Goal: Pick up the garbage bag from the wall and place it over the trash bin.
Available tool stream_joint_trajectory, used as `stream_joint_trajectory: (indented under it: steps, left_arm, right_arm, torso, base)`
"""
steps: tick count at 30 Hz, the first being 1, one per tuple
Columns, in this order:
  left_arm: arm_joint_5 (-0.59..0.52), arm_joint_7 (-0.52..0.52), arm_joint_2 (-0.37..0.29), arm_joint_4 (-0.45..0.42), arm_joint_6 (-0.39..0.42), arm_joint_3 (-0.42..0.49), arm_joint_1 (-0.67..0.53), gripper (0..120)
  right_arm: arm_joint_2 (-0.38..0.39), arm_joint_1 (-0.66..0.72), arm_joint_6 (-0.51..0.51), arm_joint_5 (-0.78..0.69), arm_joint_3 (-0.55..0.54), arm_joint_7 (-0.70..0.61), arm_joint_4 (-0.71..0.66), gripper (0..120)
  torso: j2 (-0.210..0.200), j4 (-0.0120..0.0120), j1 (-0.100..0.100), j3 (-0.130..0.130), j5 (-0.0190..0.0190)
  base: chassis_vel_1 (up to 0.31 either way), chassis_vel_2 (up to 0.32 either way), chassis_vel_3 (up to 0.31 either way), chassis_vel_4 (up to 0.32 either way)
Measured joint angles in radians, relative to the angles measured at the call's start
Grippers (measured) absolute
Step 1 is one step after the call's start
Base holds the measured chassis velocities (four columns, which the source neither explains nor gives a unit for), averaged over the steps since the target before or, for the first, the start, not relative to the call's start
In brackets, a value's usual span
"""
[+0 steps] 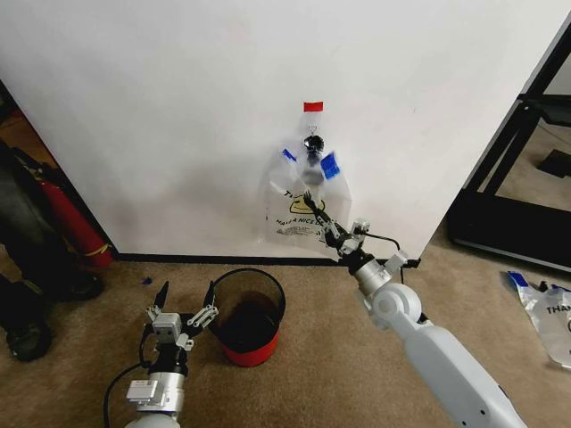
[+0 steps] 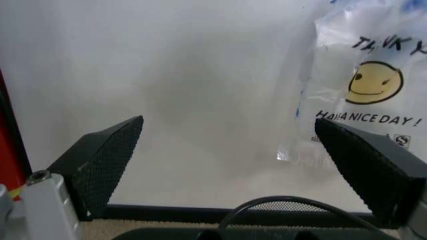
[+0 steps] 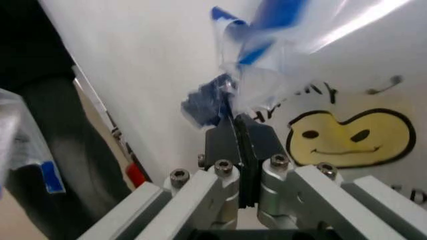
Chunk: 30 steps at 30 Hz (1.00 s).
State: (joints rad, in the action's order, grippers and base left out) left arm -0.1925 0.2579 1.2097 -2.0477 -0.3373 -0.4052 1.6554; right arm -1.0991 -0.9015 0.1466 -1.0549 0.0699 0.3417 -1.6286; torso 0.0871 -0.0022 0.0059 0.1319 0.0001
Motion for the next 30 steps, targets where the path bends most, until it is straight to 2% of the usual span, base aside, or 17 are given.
stream_joint_trajectory:
  steps: [16, 30]
  left_arm:
    - [-0.015, 0.001, -0.025, -0.014, 0.015, 0.003, -0.016, 100]
    - [-0.018, 0.001, -0.041, -0.025, 0.026, 0.014, -0.020, 100]
  right_arm:
    - [0.035, -0.136, 0.008, 0.071, 0.044, 0.030, -0.079, 0]
    - [0.128, -0.242, 0.029, 0.177, 0.044, 0.051, -0.168, 0]
  torso:
    - [0.000, -0.0002, 0.000, 0.000, 0.0000]
    - [0.000, -0.0001, 0.000, 0.000, 0.0000]
  base:
    - [0.000, 0.000, 0.000, 0.000]
    - [0.000, 0.000, 0.000, 0.000]
